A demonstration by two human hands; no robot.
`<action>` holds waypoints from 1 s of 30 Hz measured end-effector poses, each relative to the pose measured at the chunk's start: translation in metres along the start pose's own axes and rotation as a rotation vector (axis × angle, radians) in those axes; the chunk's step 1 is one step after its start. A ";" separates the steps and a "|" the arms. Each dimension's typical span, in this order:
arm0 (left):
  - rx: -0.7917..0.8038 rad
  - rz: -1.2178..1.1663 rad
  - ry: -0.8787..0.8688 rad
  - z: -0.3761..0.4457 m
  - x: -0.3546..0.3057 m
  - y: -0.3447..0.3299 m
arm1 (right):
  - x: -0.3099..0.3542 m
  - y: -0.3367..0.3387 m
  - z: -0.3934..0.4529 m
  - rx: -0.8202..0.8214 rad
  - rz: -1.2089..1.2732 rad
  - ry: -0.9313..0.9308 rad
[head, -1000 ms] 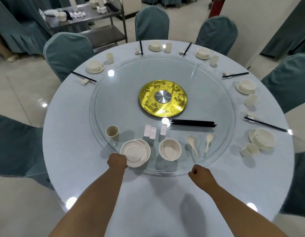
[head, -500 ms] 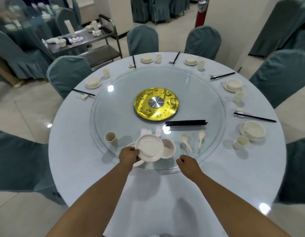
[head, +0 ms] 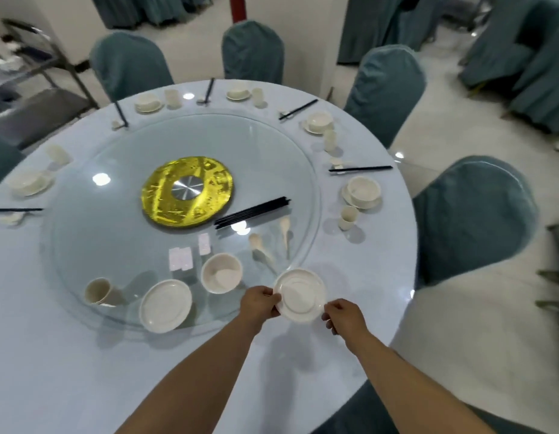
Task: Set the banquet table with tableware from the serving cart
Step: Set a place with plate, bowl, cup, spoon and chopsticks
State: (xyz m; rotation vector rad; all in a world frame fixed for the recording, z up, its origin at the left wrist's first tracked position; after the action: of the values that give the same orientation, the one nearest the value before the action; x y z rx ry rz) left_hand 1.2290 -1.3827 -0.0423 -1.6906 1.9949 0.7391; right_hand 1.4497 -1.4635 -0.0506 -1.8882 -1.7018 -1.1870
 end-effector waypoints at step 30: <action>-0.051 0.224 0.012 0.021 -0.002 0.001 | -0.017 0.008 0.022 -0.141 -0.129 -0.131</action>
State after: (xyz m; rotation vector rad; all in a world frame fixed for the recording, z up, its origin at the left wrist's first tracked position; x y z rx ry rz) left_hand 1.2280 -1.3676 -0.0565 -1.5172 2.2155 0.8641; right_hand 1.4664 -1.4604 -0.0740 -2.0047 -1.8793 -1.2872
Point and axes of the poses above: each hand's wrist, its own z-axis towards the middle knuckle, its own y-axis out of the back of the hand, x = y × z, the point moved 6 cm from there along z, towards the middle knuckle, and after that the axes turned 6 degrees about y, right-handed, at the moved point
